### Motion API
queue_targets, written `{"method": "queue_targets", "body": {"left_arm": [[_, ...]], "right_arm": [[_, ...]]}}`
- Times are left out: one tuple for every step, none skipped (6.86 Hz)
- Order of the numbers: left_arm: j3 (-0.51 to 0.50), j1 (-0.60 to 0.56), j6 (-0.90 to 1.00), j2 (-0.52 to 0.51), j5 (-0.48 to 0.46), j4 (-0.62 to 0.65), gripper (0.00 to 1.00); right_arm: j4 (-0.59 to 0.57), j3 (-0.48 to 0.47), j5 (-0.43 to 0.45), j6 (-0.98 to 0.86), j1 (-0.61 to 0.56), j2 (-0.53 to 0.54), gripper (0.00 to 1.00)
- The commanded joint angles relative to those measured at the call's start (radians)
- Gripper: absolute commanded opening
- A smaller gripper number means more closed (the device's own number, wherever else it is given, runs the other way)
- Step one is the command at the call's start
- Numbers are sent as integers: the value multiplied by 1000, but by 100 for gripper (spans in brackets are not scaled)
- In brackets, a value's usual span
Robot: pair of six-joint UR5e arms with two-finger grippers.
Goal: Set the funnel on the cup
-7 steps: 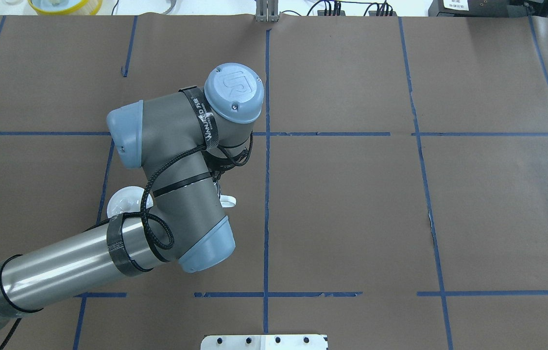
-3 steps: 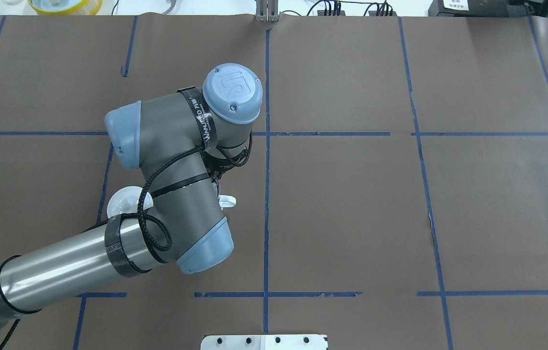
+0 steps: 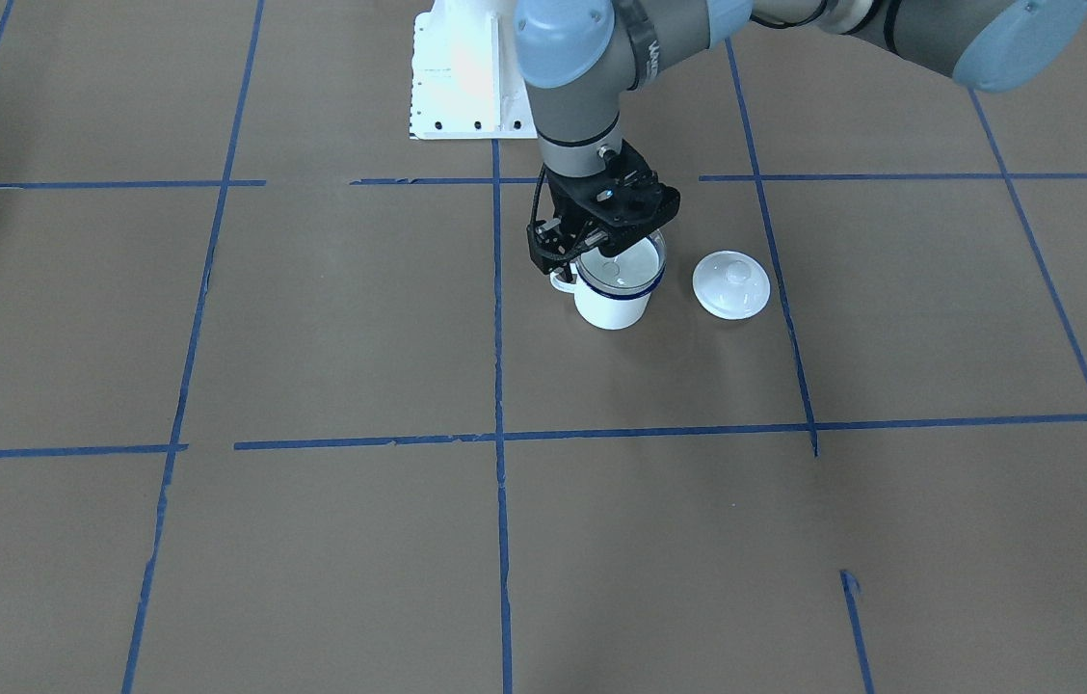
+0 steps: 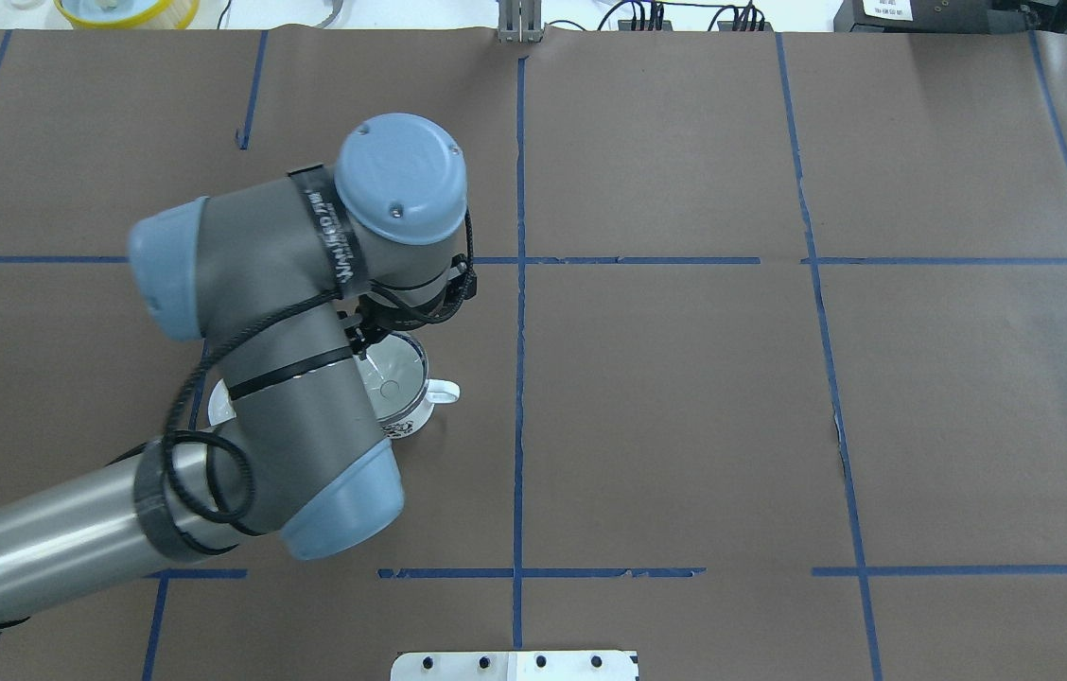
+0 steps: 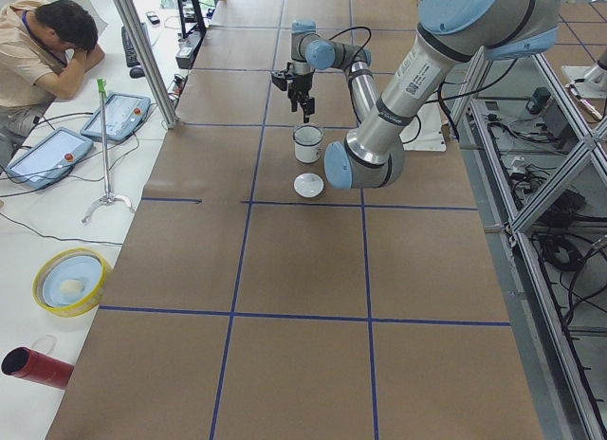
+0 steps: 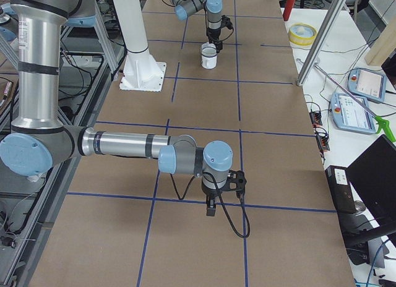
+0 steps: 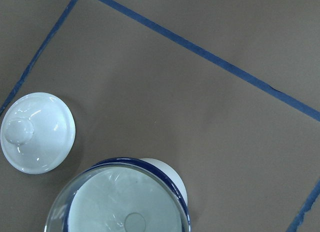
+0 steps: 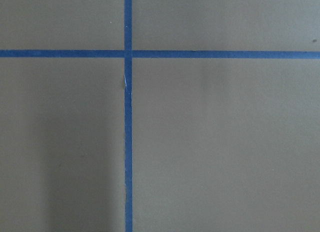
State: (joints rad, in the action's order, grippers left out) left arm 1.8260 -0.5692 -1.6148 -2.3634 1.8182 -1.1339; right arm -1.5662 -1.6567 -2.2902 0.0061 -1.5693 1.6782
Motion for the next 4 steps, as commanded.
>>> {"method": "queue_targets", "body": {"left_arm": [[242, -131, 324, 123, 18, -10, 100], [262, -247, 513, 189, 130, -33, 100], [262, -402, 758, 281, 251, -73, 100], [242, -529, 950, 341, 277, -86, 100]], "right_arm": [[0, 0, 0, 0, 0, 0, 100], [0, 0, 0, 0, 0, 0, 100], [0, 0, 0, 0, 0, 0, 100], [0, 0, 0, 0, 0, 0, 100]]}}
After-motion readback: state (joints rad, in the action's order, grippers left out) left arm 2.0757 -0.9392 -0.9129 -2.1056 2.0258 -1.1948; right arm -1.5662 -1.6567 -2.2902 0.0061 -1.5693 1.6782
